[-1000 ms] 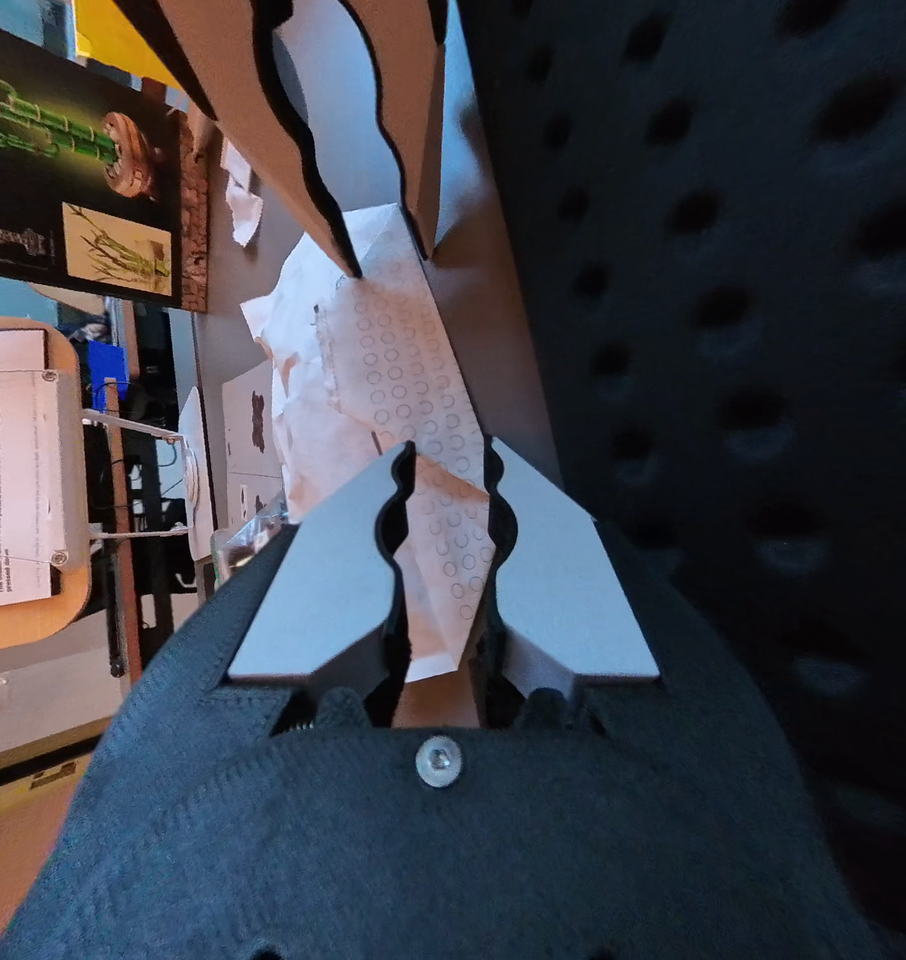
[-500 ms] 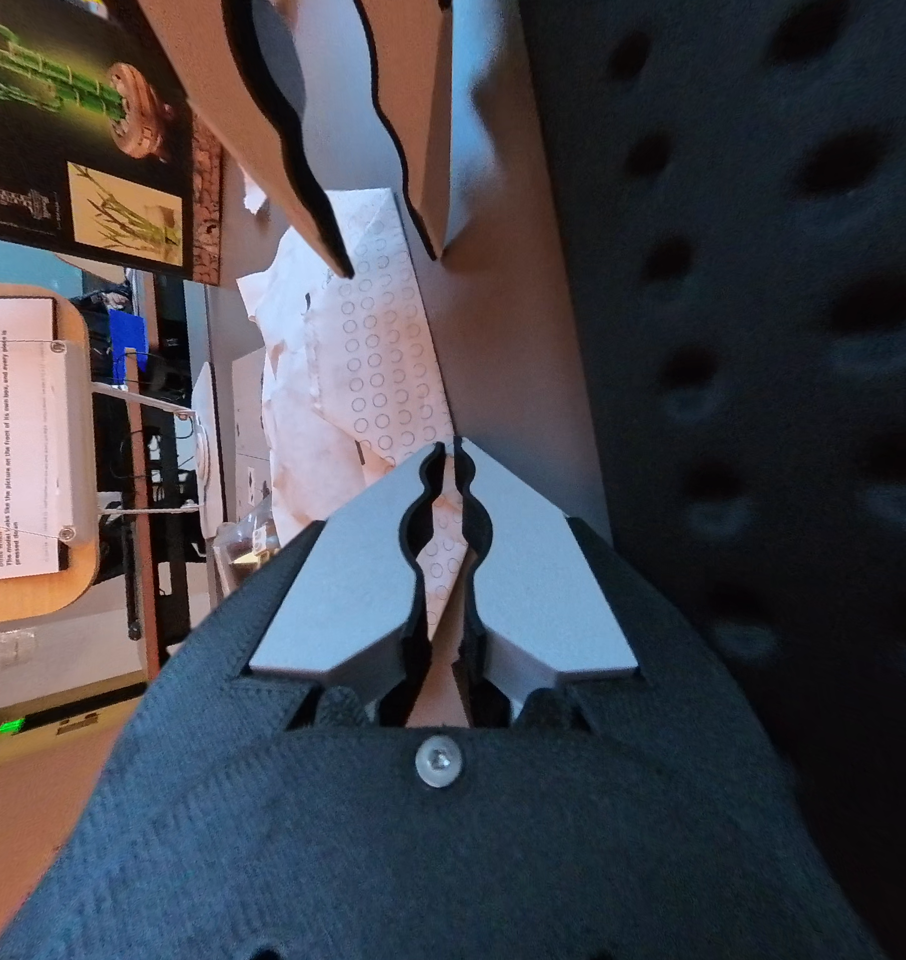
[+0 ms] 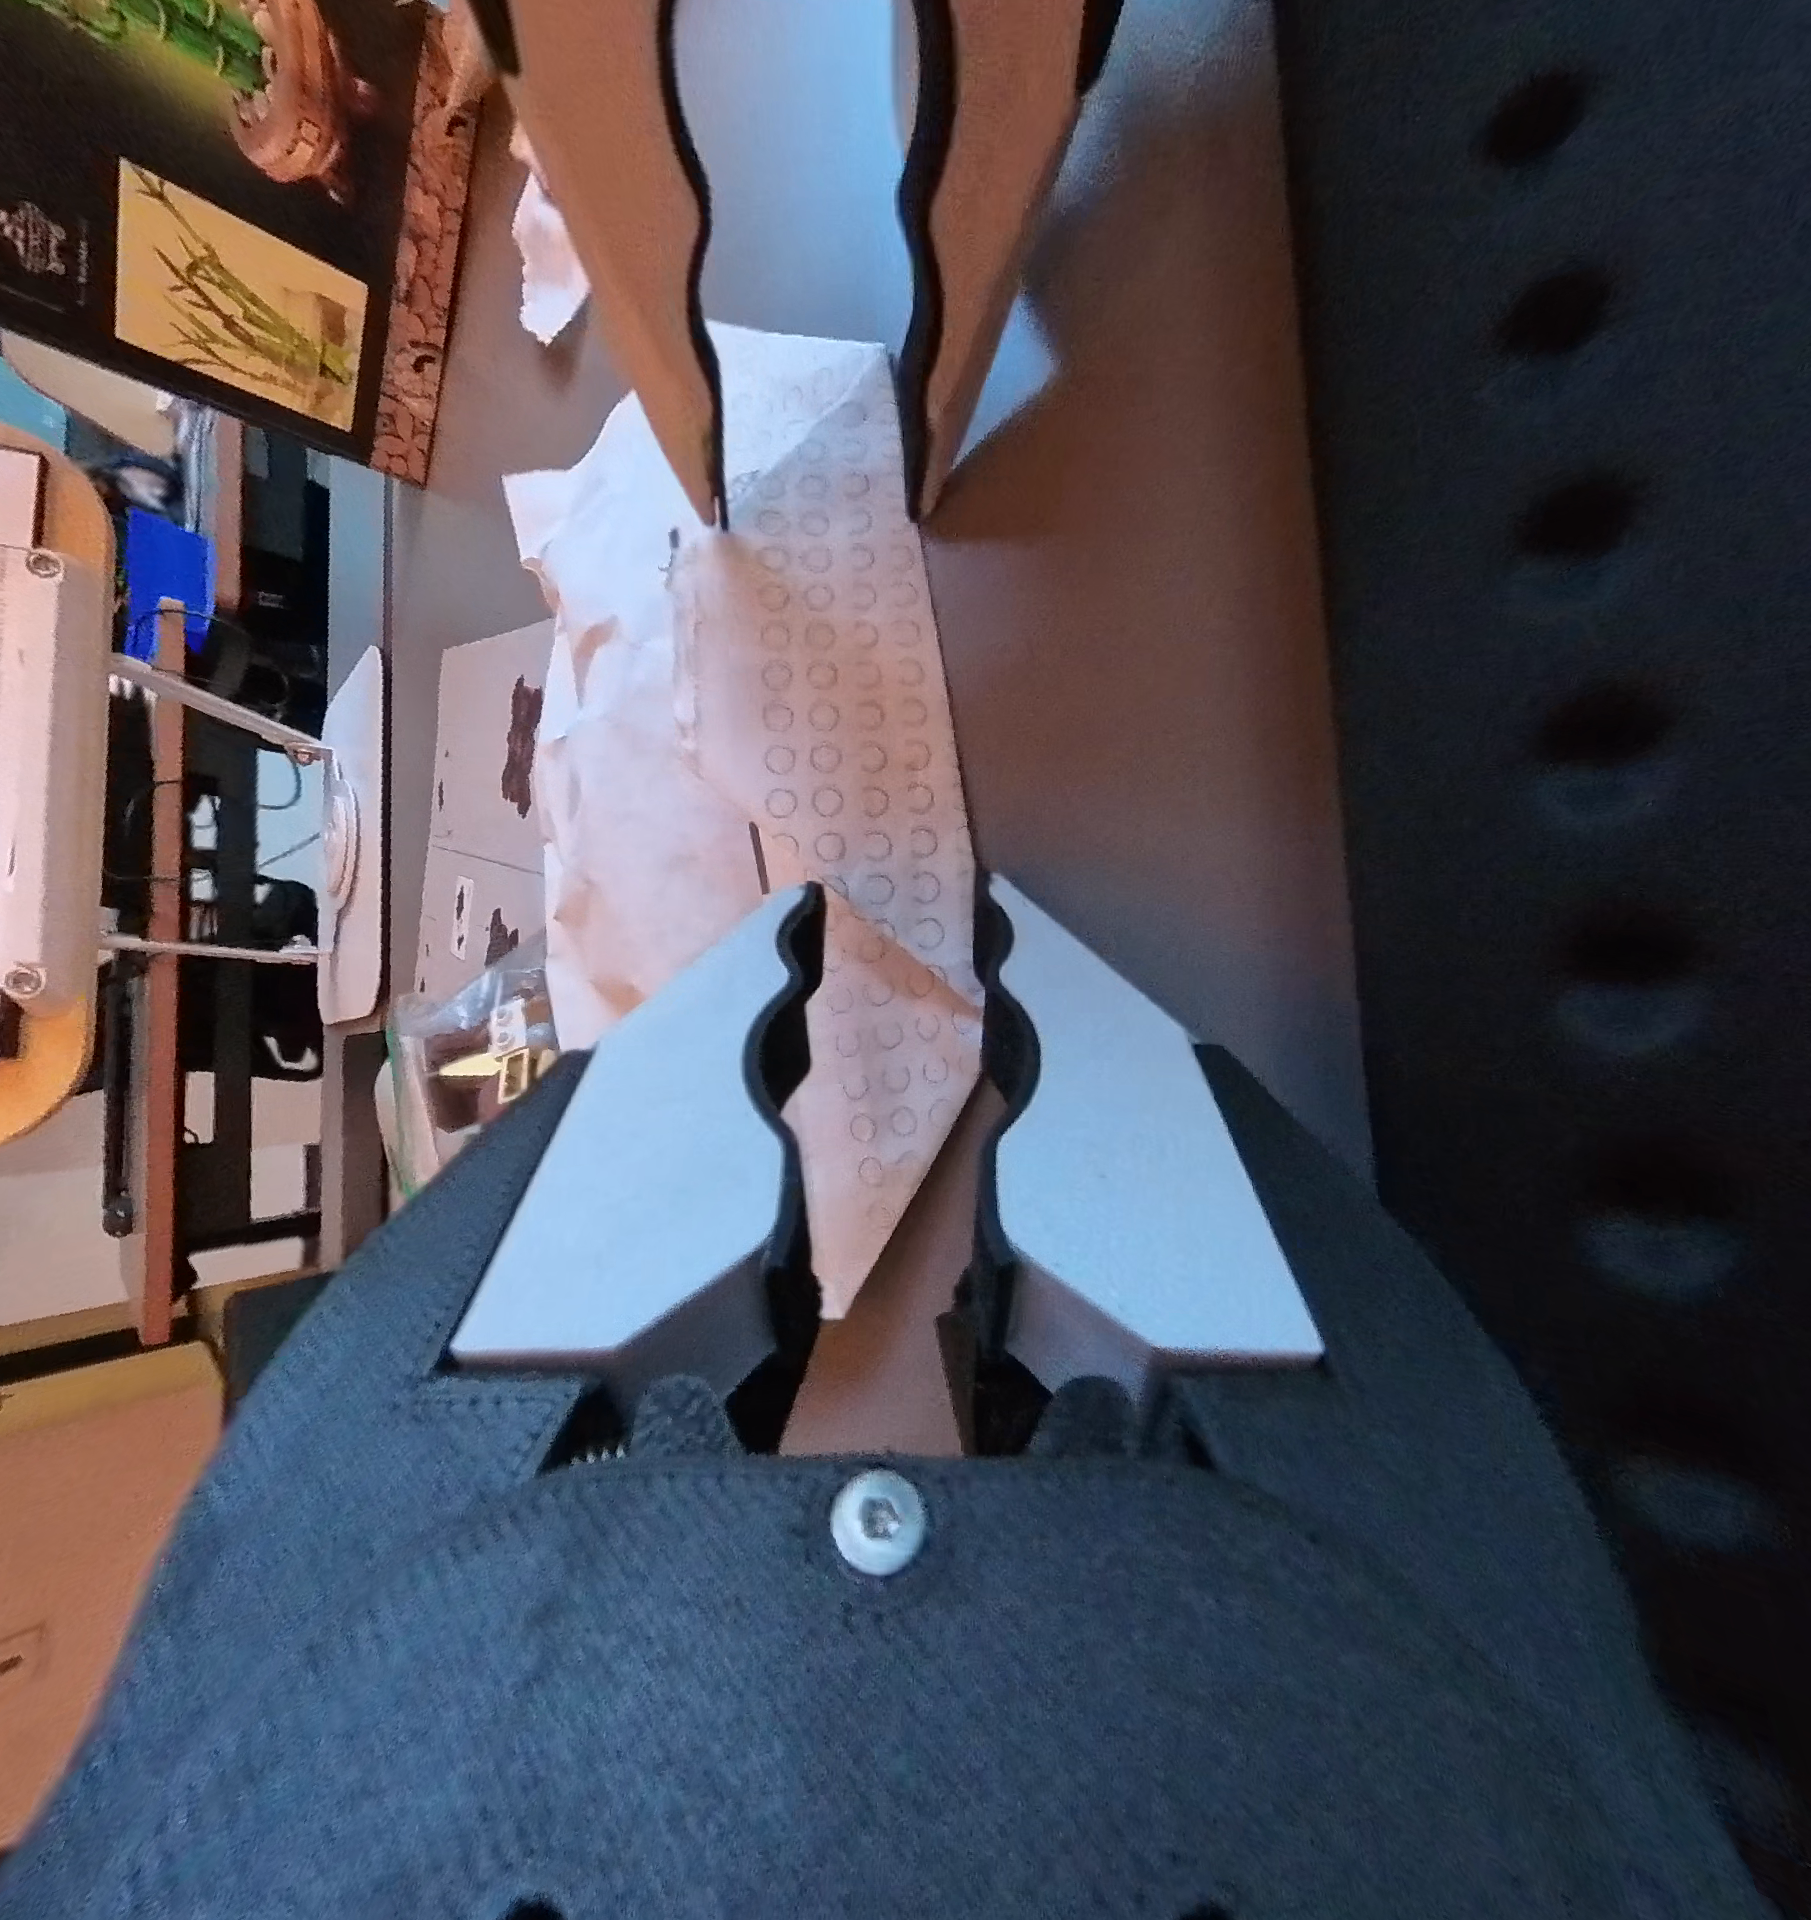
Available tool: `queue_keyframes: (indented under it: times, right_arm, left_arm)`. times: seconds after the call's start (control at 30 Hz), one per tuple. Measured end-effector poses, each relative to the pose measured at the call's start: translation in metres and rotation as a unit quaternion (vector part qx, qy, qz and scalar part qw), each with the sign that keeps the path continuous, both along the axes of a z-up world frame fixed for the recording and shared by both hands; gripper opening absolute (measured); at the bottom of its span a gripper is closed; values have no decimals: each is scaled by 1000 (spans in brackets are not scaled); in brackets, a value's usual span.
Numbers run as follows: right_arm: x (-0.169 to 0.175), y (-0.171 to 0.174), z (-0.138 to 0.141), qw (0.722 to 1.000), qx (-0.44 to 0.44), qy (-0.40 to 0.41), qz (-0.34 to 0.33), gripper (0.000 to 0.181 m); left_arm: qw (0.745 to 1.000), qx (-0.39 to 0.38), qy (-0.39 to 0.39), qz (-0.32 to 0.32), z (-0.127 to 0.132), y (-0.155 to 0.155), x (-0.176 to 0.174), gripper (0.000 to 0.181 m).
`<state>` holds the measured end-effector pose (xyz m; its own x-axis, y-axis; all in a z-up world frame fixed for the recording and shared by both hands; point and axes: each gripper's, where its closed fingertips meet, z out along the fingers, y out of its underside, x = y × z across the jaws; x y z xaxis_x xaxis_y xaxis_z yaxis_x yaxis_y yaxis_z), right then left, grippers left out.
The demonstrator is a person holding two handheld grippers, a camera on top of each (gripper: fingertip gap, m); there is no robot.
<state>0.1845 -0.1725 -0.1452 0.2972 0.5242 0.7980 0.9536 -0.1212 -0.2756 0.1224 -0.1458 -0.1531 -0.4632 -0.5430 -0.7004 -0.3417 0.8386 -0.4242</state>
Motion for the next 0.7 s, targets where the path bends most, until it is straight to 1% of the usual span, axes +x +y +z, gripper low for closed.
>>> queue_keyframes:
  times: [0.1,0.13,0.23,0.37,0.43,0.57,0.63,0.7]
  right_arm:
    - [-1,-1,-3,1000,-6,-10,1,33]
    - [-1,-2,-3,1000,-6,-6,0,31]
    - [-1,-3,-5,1000,-11,-2,1,27]
    - [-2,-2,-10,999,-38,15,-12,19]
    - [-1,0,-11,997,-68,38,-29,16]
    - [-1,0,-16,975,-168,128,-68,8]
    - [-1,0,-17,964,-203,154,-76,8]
    - [-1,0,-18,957,-227,166,-77,8]
  left_arm:
    - [998,45,15,-38,-3,0,-8,18]
    - [997,57,21,-46,-3,1,-11,19]
    - [993,99,30,-52,1,7,-15,32]
    - [979,187,39,-78,1,8,-16,30]
    - [975,206,44,-75,3,10,-14,35]
    - [978,191,66,-48,6,19,-14,45]
    - [978,191,79,-29,6,28,-17,47]
    - [975,205,90,-10,5,41,-23,45]
